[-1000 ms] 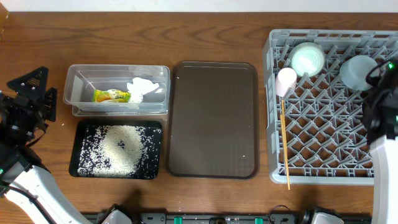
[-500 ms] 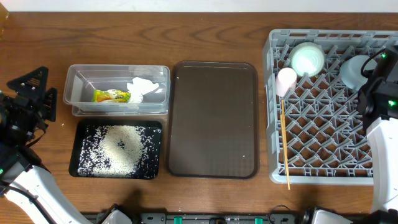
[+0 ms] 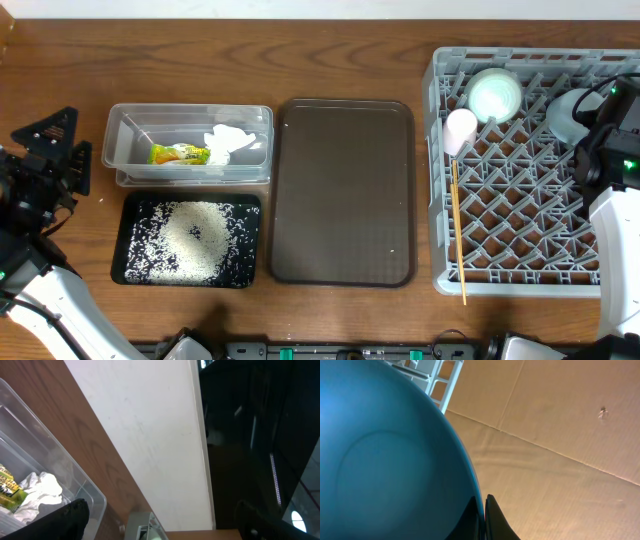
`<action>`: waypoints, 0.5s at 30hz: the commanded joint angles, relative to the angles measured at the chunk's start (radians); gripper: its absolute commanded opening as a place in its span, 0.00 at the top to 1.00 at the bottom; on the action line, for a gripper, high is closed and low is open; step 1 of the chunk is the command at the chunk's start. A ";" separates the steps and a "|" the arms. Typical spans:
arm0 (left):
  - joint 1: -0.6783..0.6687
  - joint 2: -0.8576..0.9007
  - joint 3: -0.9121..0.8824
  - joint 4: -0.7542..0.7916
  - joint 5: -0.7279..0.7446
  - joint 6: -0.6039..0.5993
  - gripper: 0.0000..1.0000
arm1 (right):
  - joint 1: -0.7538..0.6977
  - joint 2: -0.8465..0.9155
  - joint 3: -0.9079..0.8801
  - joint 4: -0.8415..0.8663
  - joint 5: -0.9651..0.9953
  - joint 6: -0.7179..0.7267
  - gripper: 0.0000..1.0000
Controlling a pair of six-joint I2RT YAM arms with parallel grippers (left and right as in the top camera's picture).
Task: Sort waste into correct bins and load items into the dishwasher rack
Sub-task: 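Carry the blue plate right and lower it into the rack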
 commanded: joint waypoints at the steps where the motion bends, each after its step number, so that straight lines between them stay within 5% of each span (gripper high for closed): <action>1: 0.004 0.000 0.013 0.004 0.013 -0.002 0.05 | -0.004 -0.002 0.000 -0.010 -0.031 0.039 0.99; 8: 0.004 0.000 0.013 0.004 0.013 -0.002 0.05 | 0.034 -0.002 0.000 -0.029 -0.093 0.189 0.99; 15: 0.004 0.000 0.013 0.004 0.013 -0.002 0.05 | 0.051 -0.002 0.000 -0.095 -0.289 0.529 0.99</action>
